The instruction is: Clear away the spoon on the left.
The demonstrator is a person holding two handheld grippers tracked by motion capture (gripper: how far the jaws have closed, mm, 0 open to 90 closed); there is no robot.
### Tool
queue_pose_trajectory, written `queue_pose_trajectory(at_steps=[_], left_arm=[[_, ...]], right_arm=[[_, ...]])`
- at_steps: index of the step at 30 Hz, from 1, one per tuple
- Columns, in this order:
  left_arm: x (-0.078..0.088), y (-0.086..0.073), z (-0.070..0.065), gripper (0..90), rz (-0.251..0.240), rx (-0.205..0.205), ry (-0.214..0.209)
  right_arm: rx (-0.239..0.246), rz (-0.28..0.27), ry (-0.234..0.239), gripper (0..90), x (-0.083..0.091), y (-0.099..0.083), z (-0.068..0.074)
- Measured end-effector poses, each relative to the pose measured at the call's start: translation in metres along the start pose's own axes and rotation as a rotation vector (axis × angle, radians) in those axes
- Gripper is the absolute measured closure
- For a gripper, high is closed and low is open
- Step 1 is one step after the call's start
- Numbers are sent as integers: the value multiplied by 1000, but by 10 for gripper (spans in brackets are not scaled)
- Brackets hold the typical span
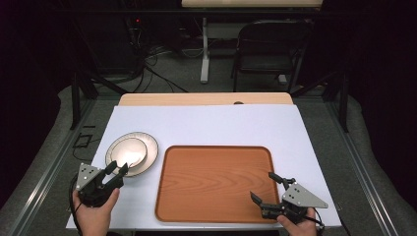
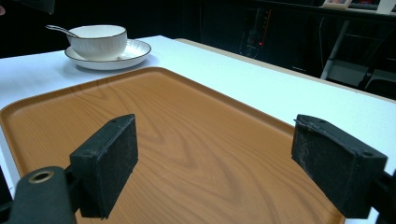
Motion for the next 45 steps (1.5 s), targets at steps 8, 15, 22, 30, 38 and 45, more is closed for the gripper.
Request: queue_pose_trajectory(at_steps=[8,15,22,30,38,45], left_arm=[[-5,-12,-11,850,74,16,-29],[-10,-22,-10,900,124,1,-14],[-9,-24,3,899,127,5,28],[-8,-27,28,899,126,25,83],[-10,-25,53,889,110,48,140],[-13,-17,69,885,91,55,172]], right_arm=[[-7,1,2,141,0,0,0],[-12,1,5,142,0,0,0],[-14,1,7,141,0,0,0],[-10,0,9,141,0,0,0],[-13,1,11,142,0,-1,0],[-15,1,11,141,0,-1,0]])
Point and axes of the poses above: each handheld gripper's, and its own axes: x roughly backward along the jaws, y roughly out of its top, z roughly to its left, the point moved 10 cm from there along -x, roughly forward along the jaws, and after that the axes turned 1 degree about z, right-handed, at the moved point
